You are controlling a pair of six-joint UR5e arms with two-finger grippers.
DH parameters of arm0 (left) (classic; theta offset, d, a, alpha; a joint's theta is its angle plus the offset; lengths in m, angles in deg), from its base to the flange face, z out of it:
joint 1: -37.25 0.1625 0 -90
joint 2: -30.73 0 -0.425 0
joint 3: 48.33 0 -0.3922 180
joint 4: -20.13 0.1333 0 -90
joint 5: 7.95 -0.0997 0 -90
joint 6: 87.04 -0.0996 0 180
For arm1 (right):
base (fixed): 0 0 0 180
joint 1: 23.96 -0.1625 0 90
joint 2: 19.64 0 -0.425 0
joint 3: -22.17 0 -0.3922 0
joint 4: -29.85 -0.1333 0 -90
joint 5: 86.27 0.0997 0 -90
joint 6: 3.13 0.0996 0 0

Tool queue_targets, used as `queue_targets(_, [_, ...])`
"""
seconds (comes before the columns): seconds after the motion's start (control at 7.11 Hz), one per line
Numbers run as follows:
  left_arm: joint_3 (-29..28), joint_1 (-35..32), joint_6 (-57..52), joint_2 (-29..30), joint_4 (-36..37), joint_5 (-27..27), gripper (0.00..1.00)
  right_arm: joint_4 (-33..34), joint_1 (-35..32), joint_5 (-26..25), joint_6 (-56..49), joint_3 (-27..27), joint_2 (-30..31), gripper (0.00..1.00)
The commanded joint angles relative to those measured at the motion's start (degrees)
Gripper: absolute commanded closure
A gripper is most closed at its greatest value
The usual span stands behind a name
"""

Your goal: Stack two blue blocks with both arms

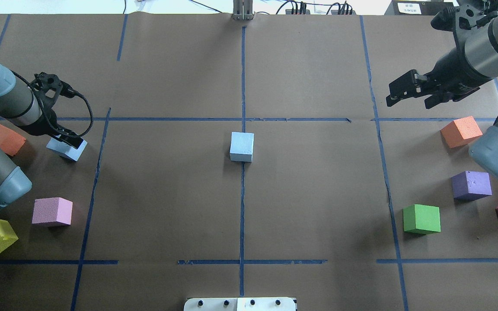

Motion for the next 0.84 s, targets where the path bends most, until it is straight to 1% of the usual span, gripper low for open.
queue_targets(0.0, [-2.3, 0.1, 0.1, 0.9, -0.1, 0.0, 0.00, 0.0, 0.0, 0.0, 0.0, 0.1, 0.0, 0.00])
queue_targets(0.42, [-4.6, 1.3, 0.1, 1.5, -1.6, 0.1, 0.01, 0.0, 0.0, 0.0, -0.1, -0.1, 0.2, 0.00])
queue_targets(0.56, [-4.7, 1.7, 1.0, 1.5, -1.6, 0.2, 0.34, 0.0, 0.0, 0.0, -0.1, -0.1, 0.2, 0.00])
queue_targets(0.7, [-4.8, 1.8, 1.3, 1.5, -1.6, 0.3, 0.60, 0.0, 0.0, 0.0, -0.1, -0.2, 0.2, 0.00])
